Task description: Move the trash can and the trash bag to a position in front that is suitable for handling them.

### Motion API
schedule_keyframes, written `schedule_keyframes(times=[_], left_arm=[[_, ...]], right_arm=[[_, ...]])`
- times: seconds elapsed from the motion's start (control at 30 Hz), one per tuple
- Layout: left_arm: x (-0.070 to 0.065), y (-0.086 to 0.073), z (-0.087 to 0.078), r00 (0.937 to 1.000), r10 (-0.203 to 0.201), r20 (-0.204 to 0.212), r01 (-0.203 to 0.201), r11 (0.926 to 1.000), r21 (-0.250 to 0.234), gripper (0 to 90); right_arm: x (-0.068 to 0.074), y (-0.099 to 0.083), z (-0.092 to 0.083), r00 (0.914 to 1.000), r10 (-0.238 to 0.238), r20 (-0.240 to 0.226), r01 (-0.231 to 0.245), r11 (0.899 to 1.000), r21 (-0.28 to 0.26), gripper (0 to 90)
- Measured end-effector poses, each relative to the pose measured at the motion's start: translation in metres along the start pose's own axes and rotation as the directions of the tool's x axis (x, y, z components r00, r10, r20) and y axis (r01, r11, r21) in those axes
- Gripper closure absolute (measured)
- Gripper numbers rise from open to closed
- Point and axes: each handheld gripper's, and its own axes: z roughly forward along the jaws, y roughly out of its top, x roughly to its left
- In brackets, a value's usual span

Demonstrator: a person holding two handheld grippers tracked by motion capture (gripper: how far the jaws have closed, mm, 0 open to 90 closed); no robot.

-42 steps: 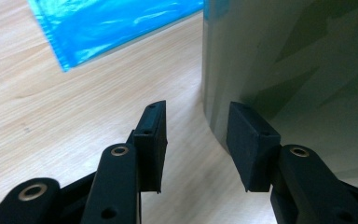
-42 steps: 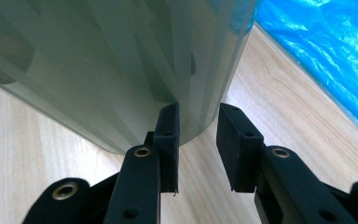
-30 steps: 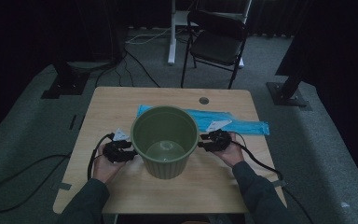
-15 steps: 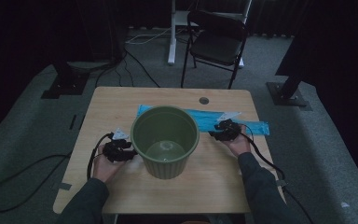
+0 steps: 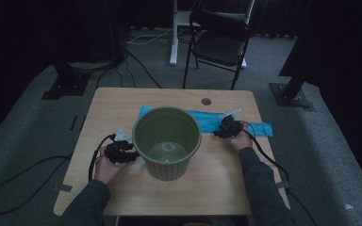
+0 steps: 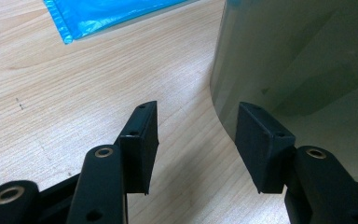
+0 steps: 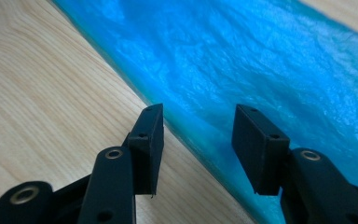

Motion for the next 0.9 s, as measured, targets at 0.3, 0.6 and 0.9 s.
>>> schedule_keyframes(times=[0.3,0.6,0.9], left_arm=[[0.000,0.000,-0.001,1.0000,0.001,0.001,-0.001,1.0000,-0.005,49.3],[-0.001,0.000,-0.001,1.0000,0.000,-0.002,0.000,1.0000,-0.004,49.2],[-0.001,0.001,-0.001,1.0000,0.002,-0.004,-0.002,1.0000,-0.004,49.3]], right_arm=[[-0.004,0.003,0.003,0.9999,0.011,-0.003,-0.011,1.000,0.028,70.8],[0.001,-0.003,-0.003,0.9996,-0.002,-0.027,0.004,0.999,0.045,87.2],[0.013,-0.024,-0.019,0.9983,-0.012,-0.056,0.015,0.999,0.042,89.6]])
